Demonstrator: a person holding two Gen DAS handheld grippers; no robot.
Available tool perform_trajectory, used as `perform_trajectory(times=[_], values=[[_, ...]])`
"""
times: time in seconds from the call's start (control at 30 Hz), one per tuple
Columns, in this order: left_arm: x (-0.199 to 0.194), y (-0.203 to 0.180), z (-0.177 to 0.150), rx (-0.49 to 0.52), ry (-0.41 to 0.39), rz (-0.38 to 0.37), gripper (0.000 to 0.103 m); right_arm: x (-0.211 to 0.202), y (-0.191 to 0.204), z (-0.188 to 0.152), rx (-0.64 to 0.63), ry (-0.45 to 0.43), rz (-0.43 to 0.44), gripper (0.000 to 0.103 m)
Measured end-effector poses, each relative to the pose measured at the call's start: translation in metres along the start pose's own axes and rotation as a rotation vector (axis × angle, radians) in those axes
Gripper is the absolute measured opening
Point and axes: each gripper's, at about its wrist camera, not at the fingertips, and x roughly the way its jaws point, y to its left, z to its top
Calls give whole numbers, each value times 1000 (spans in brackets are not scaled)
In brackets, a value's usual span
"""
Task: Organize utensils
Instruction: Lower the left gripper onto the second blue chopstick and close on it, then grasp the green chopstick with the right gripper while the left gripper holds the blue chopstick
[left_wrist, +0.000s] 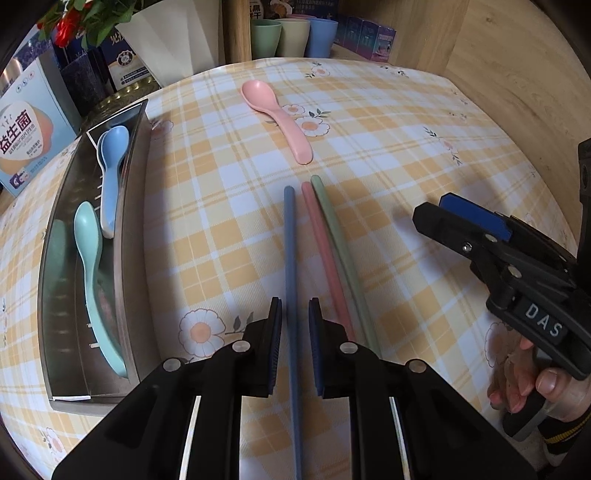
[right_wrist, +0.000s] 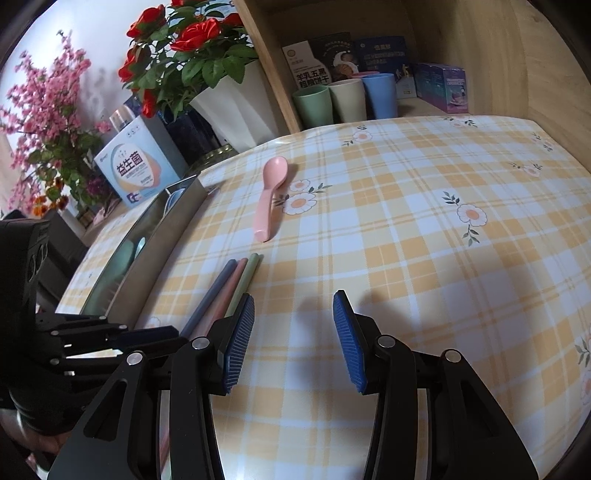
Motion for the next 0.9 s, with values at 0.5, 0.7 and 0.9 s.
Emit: perform_trajectory(times=[0.5,0.7,0.9], values=[[-6,12,-13,-103,-34,-47,6,7,-12,-1,71,38,40,44],[-27,13,-24,-143,-79,-38,6,7,-6,-1,34,43,48,44],[-44,12,-35,-154,-114,-40,6,9,-12,-1,63,55,54,44]])
